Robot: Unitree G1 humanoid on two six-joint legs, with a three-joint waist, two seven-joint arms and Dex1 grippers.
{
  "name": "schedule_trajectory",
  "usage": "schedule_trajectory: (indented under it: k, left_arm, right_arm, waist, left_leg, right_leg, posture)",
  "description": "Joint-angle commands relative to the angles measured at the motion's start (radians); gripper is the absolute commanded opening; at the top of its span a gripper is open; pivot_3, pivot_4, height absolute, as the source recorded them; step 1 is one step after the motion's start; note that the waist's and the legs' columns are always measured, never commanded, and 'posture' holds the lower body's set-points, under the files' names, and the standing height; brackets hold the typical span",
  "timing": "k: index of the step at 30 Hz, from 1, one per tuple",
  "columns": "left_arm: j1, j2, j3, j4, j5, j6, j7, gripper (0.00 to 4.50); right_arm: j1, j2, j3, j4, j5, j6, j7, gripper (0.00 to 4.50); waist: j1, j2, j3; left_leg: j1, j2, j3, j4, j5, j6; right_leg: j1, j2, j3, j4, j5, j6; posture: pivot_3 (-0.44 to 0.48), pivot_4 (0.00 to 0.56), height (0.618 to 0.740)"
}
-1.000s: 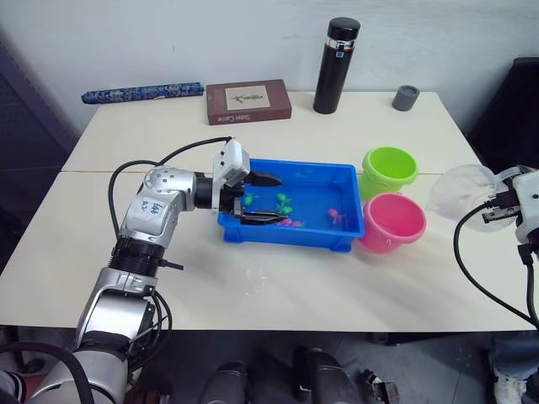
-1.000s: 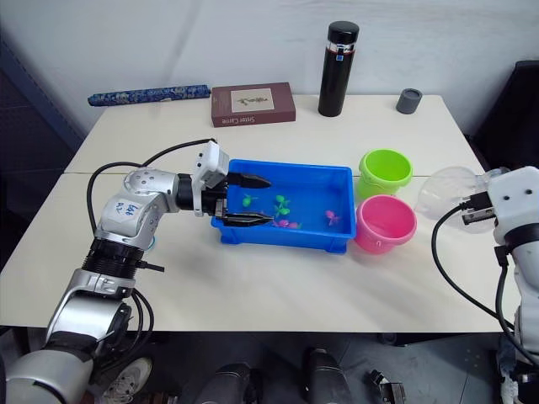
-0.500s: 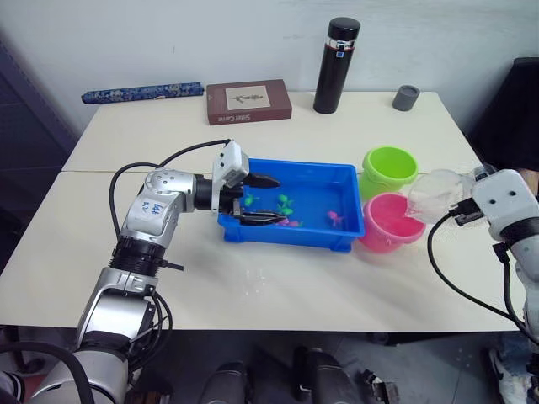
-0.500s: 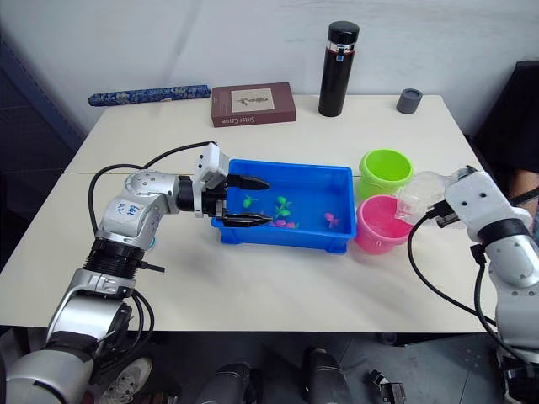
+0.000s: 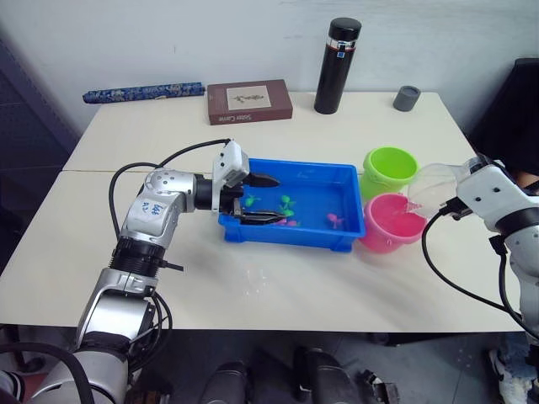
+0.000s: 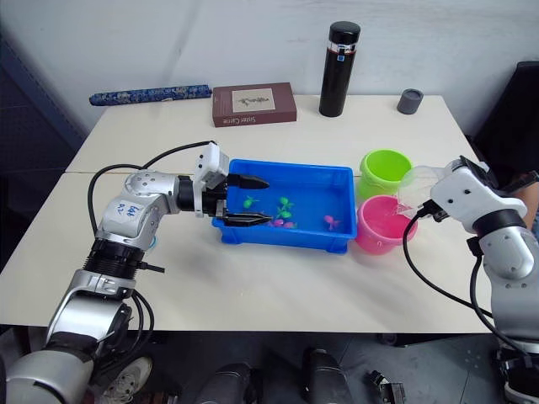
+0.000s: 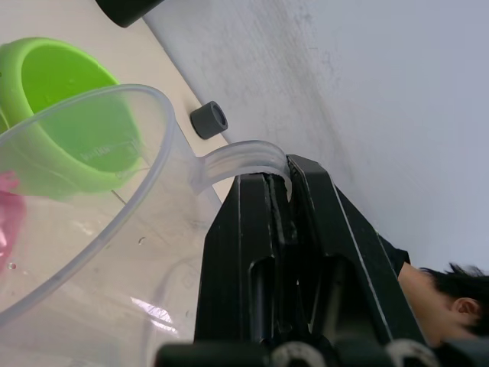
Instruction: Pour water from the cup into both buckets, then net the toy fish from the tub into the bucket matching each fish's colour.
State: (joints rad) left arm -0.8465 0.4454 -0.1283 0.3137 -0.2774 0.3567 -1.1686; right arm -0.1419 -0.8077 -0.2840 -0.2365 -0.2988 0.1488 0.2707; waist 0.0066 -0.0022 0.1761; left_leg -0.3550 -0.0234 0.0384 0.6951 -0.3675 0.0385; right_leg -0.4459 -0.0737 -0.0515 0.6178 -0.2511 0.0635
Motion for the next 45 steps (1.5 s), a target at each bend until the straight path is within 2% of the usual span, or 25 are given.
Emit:
schedule_trajectory:
  k: [1, 31, 39, 45]
  left_arm:
    - [0.003, 0.005, 0.010, -0.046, -0.009, -0.008, 0.002, 4.50]
    - [0.006, -0.002, 0.006, -0.048, -0.009, -0.014, 0.005, 4.50]
    - [-0.041, -0.001, 0.074, 0.000, -0.052, 0.030, 0.038, 4.50]
    - [-0.052, 0.017, 0.088, 0.030, -0.035, 0.007, 0.054, 4.50]
  right_arm:
    - [-0.021, -0.025, -0.026, -0.011, -0.034, -0.027, -0.023, 0.07]
    - [-0.040, -0.036, -0.042, 0.013, -0.080, -0.101, -0.014, 0.07]
    - [-0.161, 0.103, -0.149, 0.032, 0.121, 0.170, -0.017, 0.07]
    - [-0.309, 0.136, -0.137, 0.129, 0.170, 0.248, -0.071, 0.07]
  waist:
    - [0.000, 0.000, 0.000]
    - [0.000, 0.000, 0.000]
    - [-0.002, 0.000, 0.000]
    - [-0.007, 0.000, 0.000]
  left_leg:
    - [0.000, 0.000, 0.000, 0.000, 0.000, 0.000]
    - [0.000, 0.000, 0.000, 0.002, 0.000, 0.000]
    - [0.000, 0.000, 0.000, 0.003, 0.000, 0.000]
    - [0.000, 0.000, 0.000, 0.003, 0.000, 0.000]
  right_leg:
    - [0.000, 0.000, 0.000, 0.000, 0.000, 0.000]
    - [0.000, 0.000, 0.000, 0.001, 0.000, 0.000]
    - [0.000, 0.000, 0.000, 0.002, 0.000, 0.000]
    - [0.000, 0.000, 0.000, 0.002, 0.000, 0.000]
  posture:
    - [0.000, 0.150, 0.740]
    - [0.000, 0.150, 0.740]
    - [0.000, 0.150, 0.740]
    - [0.000, 0.150, 0.740]
